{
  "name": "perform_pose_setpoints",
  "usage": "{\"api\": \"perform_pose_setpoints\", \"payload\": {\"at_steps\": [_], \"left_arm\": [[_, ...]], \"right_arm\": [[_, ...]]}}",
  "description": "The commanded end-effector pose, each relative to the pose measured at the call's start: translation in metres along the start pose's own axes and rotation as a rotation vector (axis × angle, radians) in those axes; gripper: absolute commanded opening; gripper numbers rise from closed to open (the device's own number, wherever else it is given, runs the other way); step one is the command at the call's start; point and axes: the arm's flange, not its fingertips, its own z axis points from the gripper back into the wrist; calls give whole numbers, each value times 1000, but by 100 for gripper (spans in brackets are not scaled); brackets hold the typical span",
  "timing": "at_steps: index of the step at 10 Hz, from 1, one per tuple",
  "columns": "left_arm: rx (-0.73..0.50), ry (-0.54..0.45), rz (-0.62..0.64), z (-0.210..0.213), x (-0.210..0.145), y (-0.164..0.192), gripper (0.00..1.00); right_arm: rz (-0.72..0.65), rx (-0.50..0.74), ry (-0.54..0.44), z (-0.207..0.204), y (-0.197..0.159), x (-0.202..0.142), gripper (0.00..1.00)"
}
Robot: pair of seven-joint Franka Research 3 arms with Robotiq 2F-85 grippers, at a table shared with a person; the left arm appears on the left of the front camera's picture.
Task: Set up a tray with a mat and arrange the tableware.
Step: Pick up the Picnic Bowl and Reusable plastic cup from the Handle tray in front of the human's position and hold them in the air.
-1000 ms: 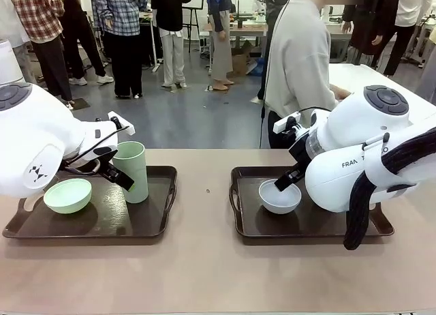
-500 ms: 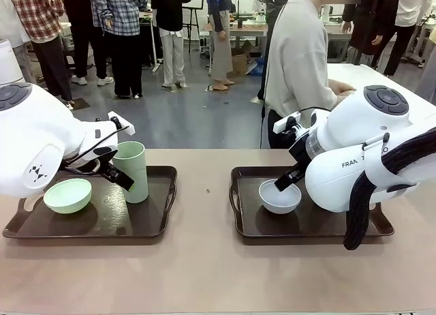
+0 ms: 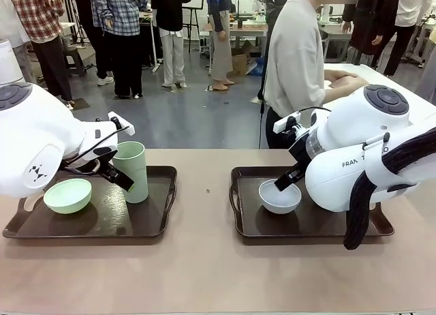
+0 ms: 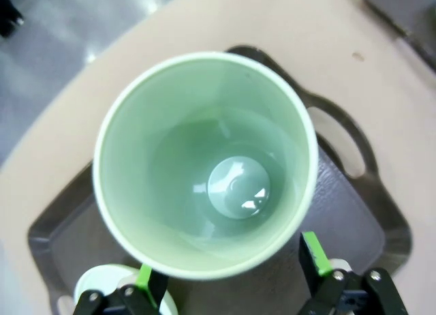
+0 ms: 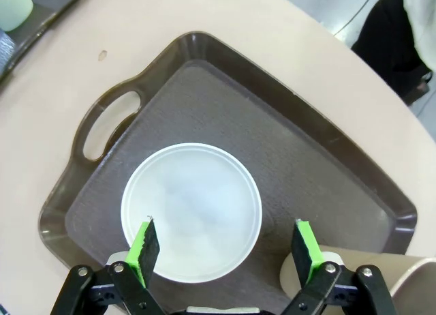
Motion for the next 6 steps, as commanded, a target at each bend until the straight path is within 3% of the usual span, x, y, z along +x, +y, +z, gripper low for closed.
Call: {"api": "perform_pose_setpoints", "payload": {"at_steps": [1,4,6], "left_arm": [[57,72,19,36,-8,-10,100],[58,133,30,104,-46,-37,100],[-100,209,64,131,-79,-59,100]], "right_arm": [[-9,18,6,37,10,-3,100],[-16,50,81,109,25,-56,100],[-61,95,188,127,37,-116,100]]}}
